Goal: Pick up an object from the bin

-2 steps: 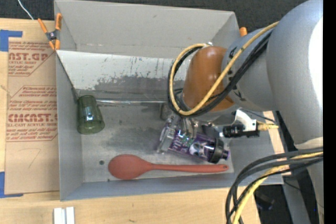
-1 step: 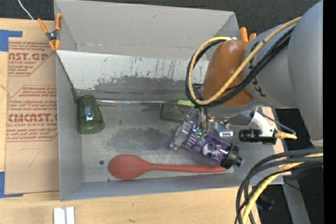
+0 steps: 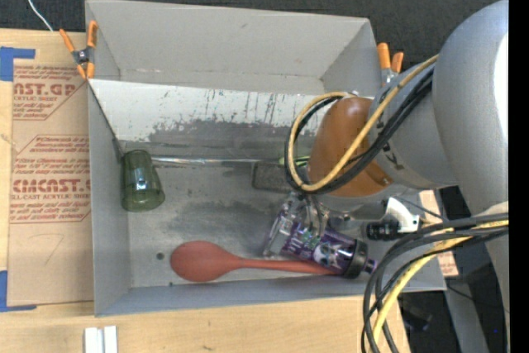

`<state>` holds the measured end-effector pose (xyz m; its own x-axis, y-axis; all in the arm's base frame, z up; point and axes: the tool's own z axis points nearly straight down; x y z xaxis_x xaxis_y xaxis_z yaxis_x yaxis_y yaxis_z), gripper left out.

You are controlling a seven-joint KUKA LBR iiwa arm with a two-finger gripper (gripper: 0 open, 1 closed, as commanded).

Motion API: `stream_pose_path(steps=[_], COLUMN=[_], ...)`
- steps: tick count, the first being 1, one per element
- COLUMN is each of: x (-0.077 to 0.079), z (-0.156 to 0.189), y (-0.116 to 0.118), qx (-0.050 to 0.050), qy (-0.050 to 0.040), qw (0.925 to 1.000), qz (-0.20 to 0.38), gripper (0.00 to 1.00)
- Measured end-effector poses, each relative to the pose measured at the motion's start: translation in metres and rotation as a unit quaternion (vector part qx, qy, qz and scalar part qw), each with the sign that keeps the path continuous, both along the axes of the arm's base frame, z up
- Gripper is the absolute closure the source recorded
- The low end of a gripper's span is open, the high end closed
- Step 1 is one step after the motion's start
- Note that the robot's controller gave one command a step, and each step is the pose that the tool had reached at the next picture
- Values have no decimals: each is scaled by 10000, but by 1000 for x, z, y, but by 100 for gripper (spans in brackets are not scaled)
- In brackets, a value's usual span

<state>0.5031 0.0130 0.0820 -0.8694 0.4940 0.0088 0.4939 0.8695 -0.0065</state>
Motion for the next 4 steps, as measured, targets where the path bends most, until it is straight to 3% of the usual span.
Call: stream_pose_path(steps=[1, 2, 3, 4], x=[18, 10, 12, 12], z=[-10, -9, -7, -10], y=[-37, -40, -62, -72], qx=[14, 35, 132, 193], qy=[15, -34, 6, -27], qw=[9980, 9983, 9994, 9992], qz=[-632, -575, -327, -340], gripper=[100, 100, 100, 100])
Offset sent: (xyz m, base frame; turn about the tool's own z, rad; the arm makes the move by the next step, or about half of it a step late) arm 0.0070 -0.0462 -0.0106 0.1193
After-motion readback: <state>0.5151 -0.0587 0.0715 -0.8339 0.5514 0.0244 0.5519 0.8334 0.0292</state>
